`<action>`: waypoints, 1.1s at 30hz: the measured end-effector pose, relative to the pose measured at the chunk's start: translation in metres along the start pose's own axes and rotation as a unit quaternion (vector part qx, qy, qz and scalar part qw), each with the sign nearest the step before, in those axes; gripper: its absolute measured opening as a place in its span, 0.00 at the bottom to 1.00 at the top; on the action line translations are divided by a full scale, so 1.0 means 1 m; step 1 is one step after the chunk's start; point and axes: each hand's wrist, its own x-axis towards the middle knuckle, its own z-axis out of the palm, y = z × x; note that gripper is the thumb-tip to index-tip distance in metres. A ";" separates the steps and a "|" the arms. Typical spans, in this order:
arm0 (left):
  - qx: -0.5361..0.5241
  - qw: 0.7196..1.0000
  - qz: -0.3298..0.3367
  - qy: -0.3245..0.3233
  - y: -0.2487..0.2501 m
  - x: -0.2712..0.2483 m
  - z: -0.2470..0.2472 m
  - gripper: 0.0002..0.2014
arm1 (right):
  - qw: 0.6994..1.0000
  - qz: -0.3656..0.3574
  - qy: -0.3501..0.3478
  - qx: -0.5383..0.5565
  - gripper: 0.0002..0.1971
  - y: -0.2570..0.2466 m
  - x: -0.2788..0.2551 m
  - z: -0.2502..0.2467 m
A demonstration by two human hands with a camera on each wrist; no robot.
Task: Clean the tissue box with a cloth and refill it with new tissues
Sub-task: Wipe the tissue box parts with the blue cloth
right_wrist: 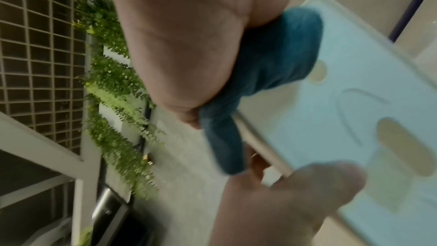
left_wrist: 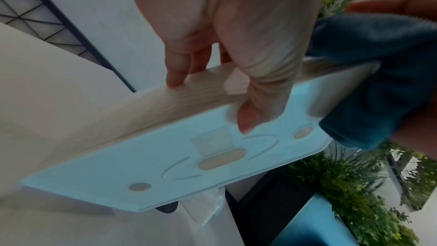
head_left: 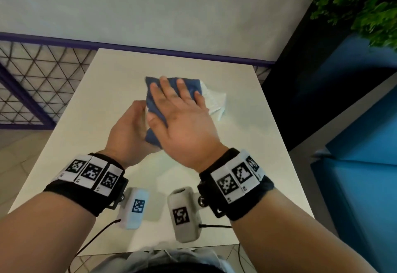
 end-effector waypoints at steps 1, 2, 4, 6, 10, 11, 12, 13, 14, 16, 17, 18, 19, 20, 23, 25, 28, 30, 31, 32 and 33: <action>-0.015 1.000 -0.002 0.005 -0.004 -0.001 -0.001 0.27 | 0.999 -0.017 0.027 0.037 0.29 0.006 0.000 -0.001; -0.014 1.000 -0.008 0.012 -0.007 -0.002 -0.001 0.29 | 0.994 -0.017 0.061 0.085 0.30 0.014 0.001 -0.004; 0.008 1.000 -0.008 0.024 -0.013 -0.003 -0.003 0.34 | 0.984 0.025 0.113 0.133 0.33 0.034 0.007 -0.006; 0.011 1.000 -0.012 0.026 -0.015 -0.003 -0.003 0.35 | 0.988 0.087 0.093 0.092 0.37 0.047 0.012 -0.003; 0.022 0.999 -0.019 0.026 -0.016 -0.003 -0.004 0.37 | 0.956 0.216 0.013 0.199 0.40 0.051 0.015 -0.008; 0.029 0.999 -0.020 0.023 -0.016 -0.003 -0.004 0.38 | 0.932 0.248 0.005 0.263 0.38 0.051 0.017 -0.011; 0.033 0.999 -0.020 0.021 -0.018 -0.004 -0.004 0.38 | 0.906 0.279 0.000 0.319 0.37 0.052 0.019 -0.014; 0.036 0.999 -0.020 0.022 -0.019 -0.005 -0.004 0.37 | 0.882 0.303 -0.003 0.362 0.36 0.054 0.020 -0.015; 0.037 0.999 -0.019 0.024 -0.020 -0.006 -0.003 0.37 | 0.868 0.312 -0.005 0.385 0.34 0.055 0.021 -0.016; 0.050 0.998 -0.013 0.026 -0.021 -0.008 -0.003 0.37 | 0.869 0.299 0.002 0.395 0.24 0.061 0.016 -0.016; 0.064 0.998 -0.015 0.023 -0.019 -0.009 -0.002 0.37 | 0.874 0.289 0.014 0.390 0.19 0.066 0.015 -0.014; 0.083 0.996 -0.020 0.017 -0.017 -0.008 -0.002 0.37 | 0.877 0.288 0.033 0.383 0.18 0.072 0.015 -0.013; 0.107 0.994 -0.025 0.011 -0.014 -0.007 -0.002 0.37 | 0.874 0.291 0.058 0.384 0.20 0.077 0.014 -0.012; 0.142 0.990 -0.020 0.006 -0.013 -0.006 0.000 0.37 | 0.870 0.288 0.094 0.390 0.23 0.082 0.011 -0.010; 0.305 0.949 0.074 0.015 -0.022 0.000 0.010 0.35 | 0.913 0.244 0.184 0.270 0.25 0.098 -0.008 -0.006; 0.370 0.921 0.121 0.012 -0.039 0.002 0.023 0.35 | 0.938 0.221 0.169 0.208 0.24 0.110 -0.023 0.002; 0.384 0.912 0.145 0.000 -0.058 0.002 0.044 0.36 | 0.953 0.210 0.100 0.196 0.25 0.124 -0.045 0.017; 0.399 0.902 0.165 -0.010 -0.066 0.001 0.058 0.35 | 0.951 0.219 0.071 0.205 0.25 0.134 -0.057 0.024; 0.404 0.898 0.172 -0.021 -0.068 0.000 0.063 0.35 | 0.949 0.230 0.061 0.209 0.25 0.140 -0.061 0.027; 0.410 0.894 0.180 -0.033 -0.070 -0.001 0.068 0.36 | 0.946 0.245 0.051 0.207 0.25 0.148 -0.064 0.031; 0.416 0.889 0.188 -0.042 -0.071 -0.001 0.072 0.36 | 0.944 0.261 0.040 0.199 0.25 0.156 -0.066 0.037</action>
